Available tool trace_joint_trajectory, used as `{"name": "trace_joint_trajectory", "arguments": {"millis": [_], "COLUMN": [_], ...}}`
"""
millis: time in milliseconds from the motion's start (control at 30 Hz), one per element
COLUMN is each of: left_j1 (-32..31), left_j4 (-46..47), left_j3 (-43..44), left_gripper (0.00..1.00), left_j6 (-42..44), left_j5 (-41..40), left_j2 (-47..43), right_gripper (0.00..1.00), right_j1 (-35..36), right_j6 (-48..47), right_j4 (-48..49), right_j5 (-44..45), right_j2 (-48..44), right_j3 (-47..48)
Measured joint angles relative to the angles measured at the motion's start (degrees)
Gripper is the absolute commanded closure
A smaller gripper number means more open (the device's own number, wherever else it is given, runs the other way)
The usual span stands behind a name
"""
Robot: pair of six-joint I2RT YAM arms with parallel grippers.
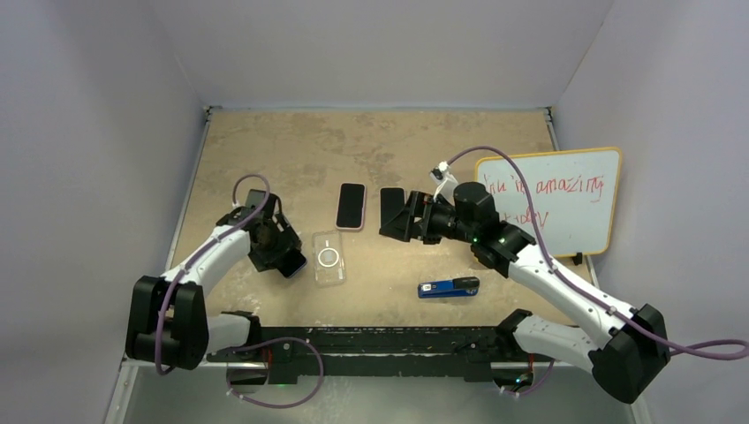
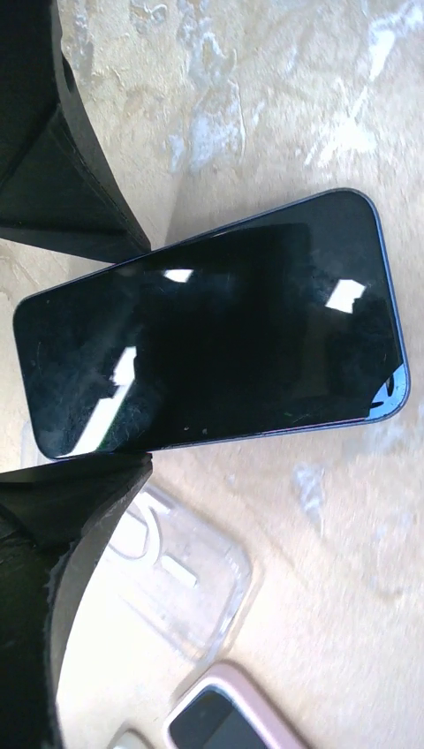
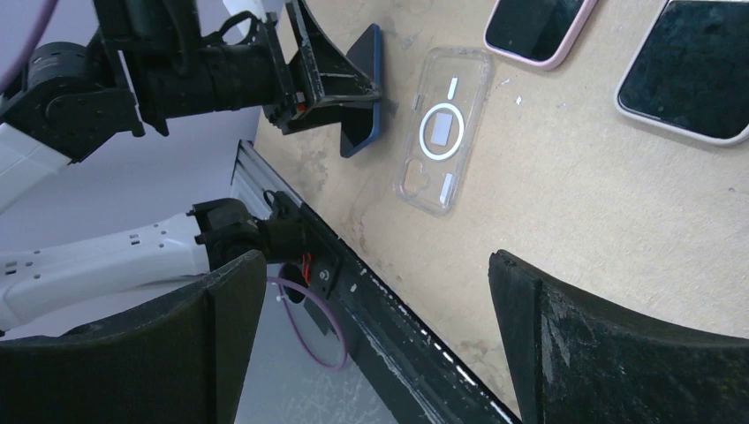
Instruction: Put the phone into the phone case
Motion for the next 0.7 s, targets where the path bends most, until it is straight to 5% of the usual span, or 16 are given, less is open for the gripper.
{"name": "trace_joint_trajectory", "arguments": {"millis": [400, 700], "left_j1": [-0.4, -0.4], "left_j4": [3.3, 5.0], "left_j3": [-2.9, -7.1], "left_gripper": [0.46, 0.48], "left_j6": [4.3, 4.8], "left_j5": [6.3, 9.9], "left_j2": [-6.0, -8.8], "right_gripper": [0.13, 0.23], "right_j1": [6.0, 7.6], "right_j6": [2.2, 6.2], "right_j4": [4.8, 10.9], "right_j5": [-0.4, -0.7], "right_j2": [8.1, 22.9], "right_j3": [-0.2, 4.1]}}
